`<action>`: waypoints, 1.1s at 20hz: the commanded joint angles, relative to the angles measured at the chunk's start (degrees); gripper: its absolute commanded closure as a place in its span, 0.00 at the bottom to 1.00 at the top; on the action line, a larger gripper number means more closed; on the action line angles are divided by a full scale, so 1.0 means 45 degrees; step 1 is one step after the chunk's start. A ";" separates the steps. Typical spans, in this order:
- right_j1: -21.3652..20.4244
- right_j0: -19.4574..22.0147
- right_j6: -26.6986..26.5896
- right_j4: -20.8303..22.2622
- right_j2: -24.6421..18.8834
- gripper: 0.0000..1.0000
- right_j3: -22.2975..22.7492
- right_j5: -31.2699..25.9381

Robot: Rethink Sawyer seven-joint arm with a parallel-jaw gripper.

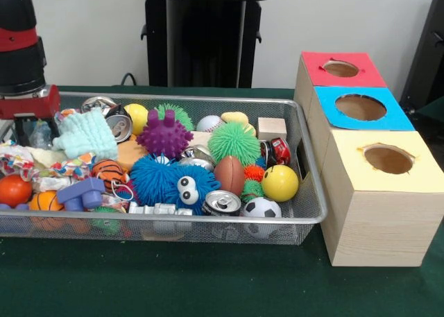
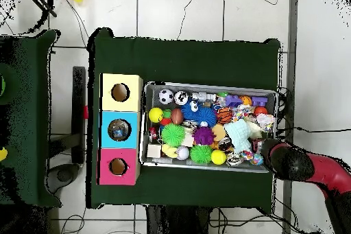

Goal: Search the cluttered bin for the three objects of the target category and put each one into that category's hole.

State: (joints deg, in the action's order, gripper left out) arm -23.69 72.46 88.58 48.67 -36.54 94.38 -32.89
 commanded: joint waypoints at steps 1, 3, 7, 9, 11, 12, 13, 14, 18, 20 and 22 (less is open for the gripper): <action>0.0140 0.0086 -0.3149 0.1015 0.0239 0.00 -0.0097 -0.0469; -0.0089 0.0117 -0.3216 0.0878 0.0167 0.00 0.0034 -0.0629; -0.0717 0.0458 -0.3272 0.0707 0.0149 0.00 0.0707 -0.0722; -0.1045 0.0543 -0.3275 0.0596 0.0122 0.00 0.0988 -0.0827; -0.1244 0.0623 -0.3321 0.0490 0.0059 0.00 0.1172 -0.0933; -0.1363 0.0660 -0.3350 0.0405 0.0028 0.00 0.1276 -0.1030; -0.1516 0.0713 -0.3298 0.0359 0.0019 0.00 0.1442 -0.1049; -0.1668 0.0788 -0.3266 0.0313 0.0000 0.00 0.1628 -0.1067; -0.2075 0.0925 -0.3107 0.0240 -0.0080 0.00 0.2135 -0.1102; -0.2173 0.0939 -0.3027 0.0216 -0.0091 0.00 0.2293 -0.1126; -0.2314 0.0901 -0.2984 0.0138 -0.0139 0.00 0.2419 -0.1204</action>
State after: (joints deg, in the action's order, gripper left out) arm -30.92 74.81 88.59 47.88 -37.66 100.57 -32.88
